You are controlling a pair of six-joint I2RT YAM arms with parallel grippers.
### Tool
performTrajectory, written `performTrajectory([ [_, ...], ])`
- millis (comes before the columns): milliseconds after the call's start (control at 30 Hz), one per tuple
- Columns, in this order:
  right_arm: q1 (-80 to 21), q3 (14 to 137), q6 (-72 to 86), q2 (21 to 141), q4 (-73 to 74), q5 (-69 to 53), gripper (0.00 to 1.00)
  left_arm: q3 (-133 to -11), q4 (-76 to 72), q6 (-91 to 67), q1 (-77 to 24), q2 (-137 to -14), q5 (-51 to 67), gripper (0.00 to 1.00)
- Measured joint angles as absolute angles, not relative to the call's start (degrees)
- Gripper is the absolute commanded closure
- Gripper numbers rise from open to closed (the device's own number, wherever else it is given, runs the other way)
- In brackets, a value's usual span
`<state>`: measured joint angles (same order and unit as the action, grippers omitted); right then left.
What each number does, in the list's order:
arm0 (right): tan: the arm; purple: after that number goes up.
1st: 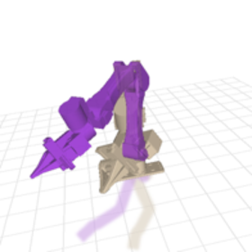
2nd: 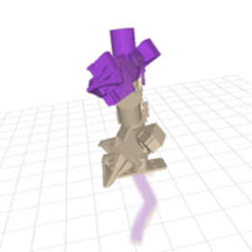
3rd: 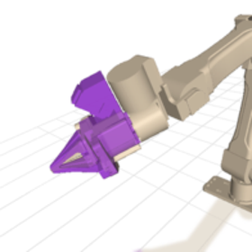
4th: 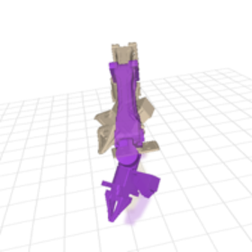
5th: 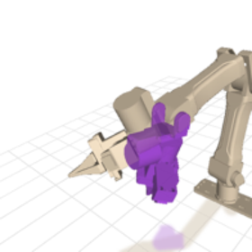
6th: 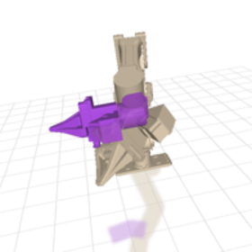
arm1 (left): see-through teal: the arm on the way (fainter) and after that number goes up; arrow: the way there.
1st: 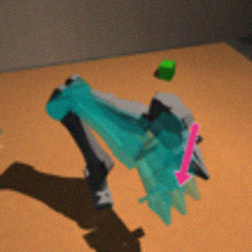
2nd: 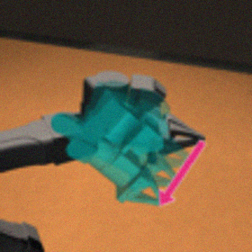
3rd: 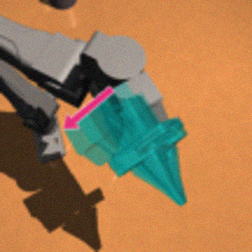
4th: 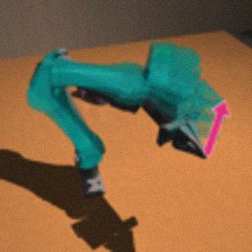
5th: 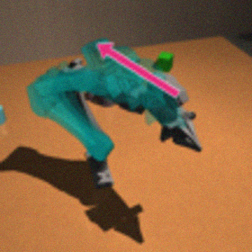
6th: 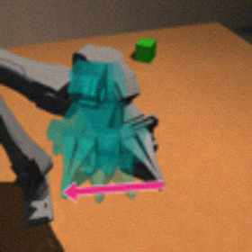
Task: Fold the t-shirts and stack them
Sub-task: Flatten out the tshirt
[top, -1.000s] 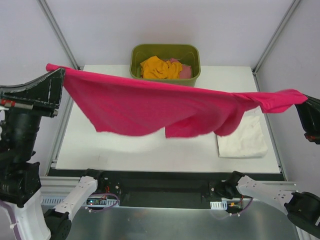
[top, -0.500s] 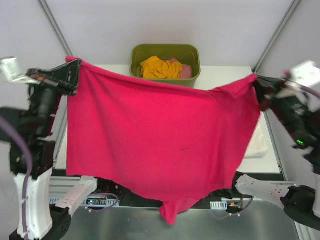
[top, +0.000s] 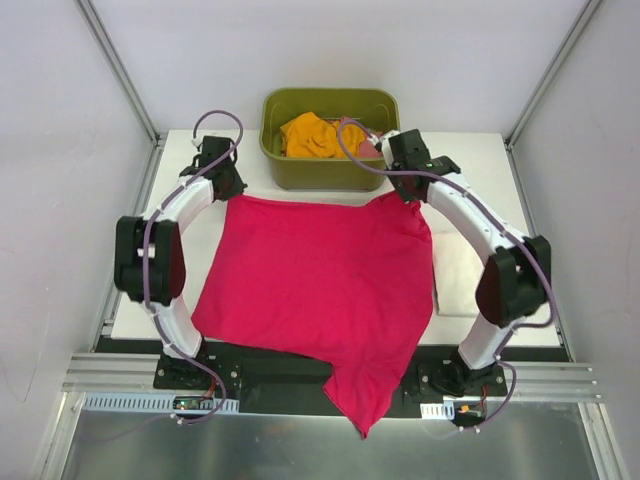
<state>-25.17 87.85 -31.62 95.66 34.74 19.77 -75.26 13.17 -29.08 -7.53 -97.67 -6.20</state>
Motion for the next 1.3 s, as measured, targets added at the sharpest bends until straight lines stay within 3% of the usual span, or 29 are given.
performTrajectory([
  [167, -24.56, 91.44, -30.15, 104.66, 35.33, 18.24, 0.96, -80.31, 13.37, -30.04, -5.50, -110.48, -2.72, 1.00],
  [500, -24.93, 90.59, -27.44, 103.98, 35.92, 17.02, 0.92, -80.03, 11.35, -30.44, -5.04, -109.91, -1.50, 1.00],
  [1033, -37.17, 87.29, -13.98, 89.89, 52.25, 24.36, 0.99, -65.45, 11.84, -30.50, -5.04, -91.11, -2.87, 1.00],
  [1300, -37.19, 87.02, -15.88, 72.66, 49.58, 26.22, 0.99, -64.29, 12.25, -31.03, -5.04, -67.22, -4.10, 1.00],
])
